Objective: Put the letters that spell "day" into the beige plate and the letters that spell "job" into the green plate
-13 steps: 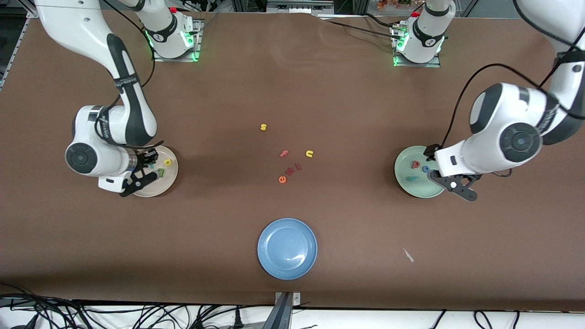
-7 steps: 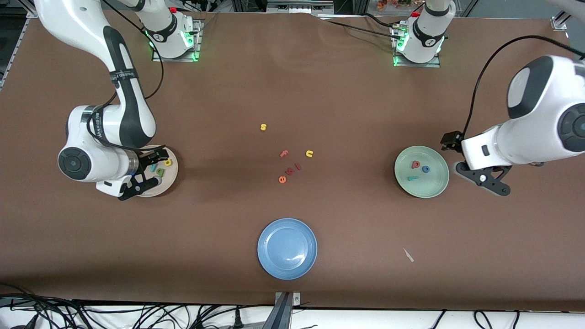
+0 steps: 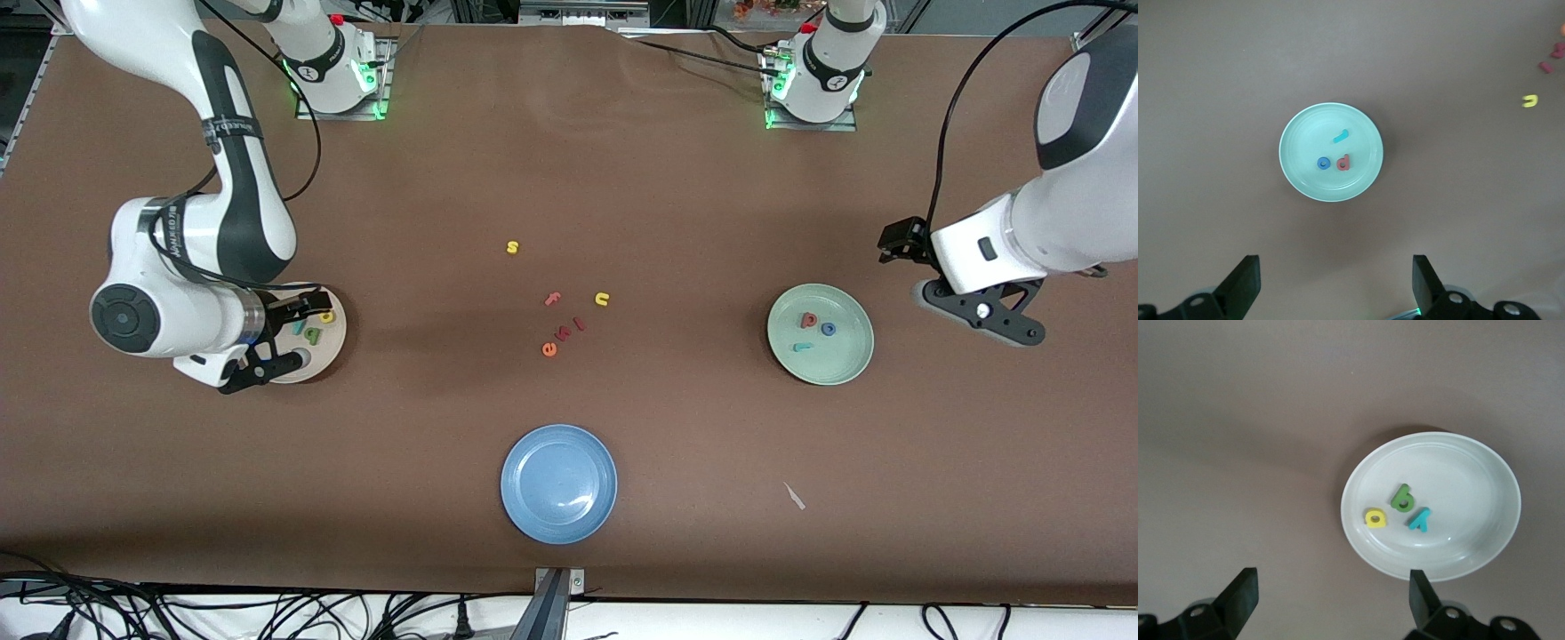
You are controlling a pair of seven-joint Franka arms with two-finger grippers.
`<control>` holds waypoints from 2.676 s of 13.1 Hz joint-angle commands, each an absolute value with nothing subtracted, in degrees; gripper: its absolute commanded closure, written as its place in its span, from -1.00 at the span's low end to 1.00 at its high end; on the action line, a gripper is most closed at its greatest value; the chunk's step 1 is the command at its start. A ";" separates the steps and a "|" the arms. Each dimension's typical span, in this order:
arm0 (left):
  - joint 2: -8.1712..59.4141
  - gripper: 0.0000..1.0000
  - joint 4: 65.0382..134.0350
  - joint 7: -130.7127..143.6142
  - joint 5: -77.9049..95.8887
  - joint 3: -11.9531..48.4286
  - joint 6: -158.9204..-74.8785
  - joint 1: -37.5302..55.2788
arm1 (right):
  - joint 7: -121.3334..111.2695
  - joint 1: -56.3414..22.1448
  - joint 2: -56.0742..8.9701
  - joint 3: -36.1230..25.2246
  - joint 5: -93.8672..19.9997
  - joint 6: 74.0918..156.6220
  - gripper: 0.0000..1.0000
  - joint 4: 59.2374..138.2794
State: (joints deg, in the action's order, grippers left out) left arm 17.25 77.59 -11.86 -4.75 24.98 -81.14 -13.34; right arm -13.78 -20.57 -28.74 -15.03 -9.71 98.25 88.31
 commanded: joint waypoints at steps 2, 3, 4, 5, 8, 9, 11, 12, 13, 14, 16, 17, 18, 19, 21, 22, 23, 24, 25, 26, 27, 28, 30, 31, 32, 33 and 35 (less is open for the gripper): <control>12.14 -1.00 80.23 -11.96 3.23 11.38 -84.70 -4.07 | -5.03 -18.30 -25.60 -8.38 -8.45 95.00 -1.00 85.42; 10.04 -1.00 82.42 -11.17 4.56 8.38 -86.47 -2.83 | -4.40 -14.28 -24.01 -3.74 -5.83 96.49 -1.00 86.91; 7.67 -1.00 84.70 -9.25 3.96 7.74 -87.70 -2.38 | -4.48 -9.63 -21.47 1.88 -3.71 98.16 -1.00 88.66; 5.99 -1.00 87.25 -4.27 3.17 7.39 -90.06 -2.37 | -4.31 -6.10 -18.49 5.94 -1.43 98.70 -1.00 90.77; -1.03 -1.00 96.82 6.13 2.81 6.07 -96.40 -2.20 | -4.13 -2.47 -9.61 6.94 -0.35 100.72 -1.00 94.56; -3.06 -1.00 99.38 7.98 2.81 5.80 -97.29 -2.11 | -3.96 -1.33 -6.53 6.94 -0.87 101.33 -1.00 95.79; -3.52 -1.00 99.76 9.14 2.81 3.18 -96.95 0.69 | -5.00 1.57 -0.38 6.94 -1.23 101.59 -1.00 101.04; -3.25 -1.00 99.23 9.14 2.81 2.56 -96.94 1.31 | -5.36 1.49 0.43 6.94 -0.27 101.25 -1.00 100.90; -2.73 -1.00 98.36 8.97 2.81 2.55 -96.86 1.32 | -4.93 1.58 0.79 6.86 0.61 98.64 -1.00 100.55; -1.51 -1.00 96.52 8.96 2.73 2.46 -95.55 1.41 | -4.75 1.67 0.88 6.07 1.31 97.48 -1.00 100.46; 0.96 -1.00 92.13 8.88 2.72 2.37 -91.42 1.41 | -4.75 1.14 1.31 4.48 2.02 94.33 -1.00 97.23; 1.05 -1.00 91.94 8.79 2.72 2.46 -91.15 1.41 | -4.83 1.49 1.41 4.31 2.28 91.35 -1.00 95.55; 1.05 -1.00 91.93 8.70 2.81 2.37 -91.14 1.41 | -4.92 1.58 1.41 2.83 1.85 89.23 -1.00 94.75; 1.05 -1.00 91.93 8.61 2.81 2.37 -91.14 1.41 | -4.92 1.32 1.32 1.33 1.67 88.43 -1.00 94.57; 0.97 -1.00 91.93 8.09 2.72 2.37 -90.71 1.23 | -5.01 1.23 -0.08 1.23 2.37 86.06 -1.00 91.69; 0.97 -1.00 91.85 7.13 2.72 2.37 -90.27 1.23 | -5.01 1.23 -1.39 1.32 1.94 83.70 -1.00 90.19; 0.88 -1.00 91.76 6.60 2.72 2.37 -90.18 0.88 | -4.92 1.32 -2.19 1.32 1.76 82.89 -1.00 89.13; 0.79 -1.00 91.76 6.59 2.72 2.37 -90.00 0.79 | -4.92 1.32 -2.37 1.32 1.76 82.88 -1.00 88.95; 0.62 -1.00 91.76 6.50 2.64 2.46 -89.13 0.70 | -4.92 1.32 -2.37 1.32 1.58 82.88 -1.00 88.95; 0.62 -1.00 91.76 6.50 1.77 2.46 -88.77 0.79 | -5.01 1.58 -2.37 1.32 1.58 83.14 -1.00 89.21; 0.62 -1.00 91.67 6.42 -0.68 2.63 -88.86 0.88 | -5.01 1.76 -2.29 1.32 1.50 83.14 -1.00 89.82; 0.53 -1.00 91.50 6.33 -2.88 2.90 -88.86 1.31 | -4.75 1.06 -2.29 1.32 1.67 82.80 -1.00 89.56; 0.26 -1.00 91.58 4.93 -2.73 2.46 -89.12 1.32 | -4.92 0.26 -2.90 1.23 2.28 83.14 -1.00 89.47; 0.44 -1.00 91.58 1.88 -2.64 2.46 -89.64 1.32 | -4.66 0.09 -2.99 1.23 2.37 82.88 -1.00 89.39; 0.44 -1.00 91.58 -0.07 -2.20 2.37 -90.08 1.23 | -4.57 0.09 -2.99 1.32 2.37 82.88 -1.00 89.38; 0.35 -1.00 91.58 -0.17 -0.54 2.29 -90.09 0.97 | -4.57 0.09 -2.90 1.32 2.37 82.79 -1.00 89.38; 0.44 -1.00 91.58 -0.44 0.35 2.20 -90.09 1.05 | -4.57 0.09 -2.99 1.32 2.37 82.88 -1.00 89.47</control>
